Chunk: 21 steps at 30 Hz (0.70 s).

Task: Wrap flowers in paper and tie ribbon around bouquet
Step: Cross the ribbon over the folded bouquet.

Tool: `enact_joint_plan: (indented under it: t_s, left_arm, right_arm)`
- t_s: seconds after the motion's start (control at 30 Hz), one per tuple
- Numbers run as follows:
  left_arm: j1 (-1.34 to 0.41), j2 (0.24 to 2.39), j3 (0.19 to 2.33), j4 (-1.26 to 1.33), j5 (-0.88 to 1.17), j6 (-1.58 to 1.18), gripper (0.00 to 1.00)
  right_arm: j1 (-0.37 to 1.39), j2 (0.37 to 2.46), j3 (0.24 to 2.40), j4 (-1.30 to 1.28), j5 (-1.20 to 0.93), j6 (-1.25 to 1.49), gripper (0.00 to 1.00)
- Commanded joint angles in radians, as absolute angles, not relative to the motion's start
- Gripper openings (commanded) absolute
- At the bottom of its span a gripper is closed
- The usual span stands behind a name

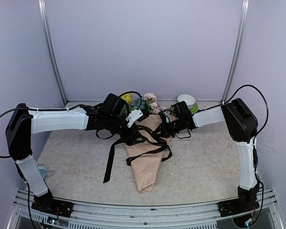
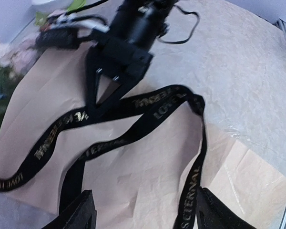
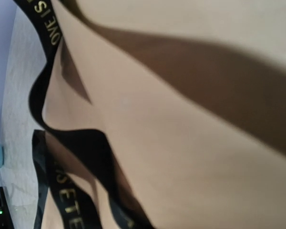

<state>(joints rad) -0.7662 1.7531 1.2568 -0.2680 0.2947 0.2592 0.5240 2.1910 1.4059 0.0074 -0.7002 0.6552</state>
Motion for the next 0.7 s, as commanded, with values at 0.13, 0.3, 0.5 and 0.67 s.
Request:
enact_joint_plan:
  t_s: [0.13, 0.3, 0.5, 0.67]
  left_arm:
    - [-0.845, 1.993, 1.469, -0.407, 0.374, 0.478, 0.78]
    - [-0.858, 2.054, 1.508, -0.364, 0.352, 0.516, 0.95]
    - [-0.858, 2.1, 1.5, -0.309, 0.307, 0.582, 0.91]
    - [-0.816, 2.13, 1.545, -0.273, 0.247, 0.514, 0.73]
  right_arm:
    - [0.535, 2.201, 1.471, -0.063, -0.672, 0.64, 0.0]
    - [0.535, 2.211, 1.492, -0.076, -0.665, 0.635, 0.0]
    - [0.535, 2.207, 1.479, -0.075, -0.671, 0.634, 0.0]
    - [0.535, 2.196, 1.46, -0.067, -0.673, 0.632, 0.0]
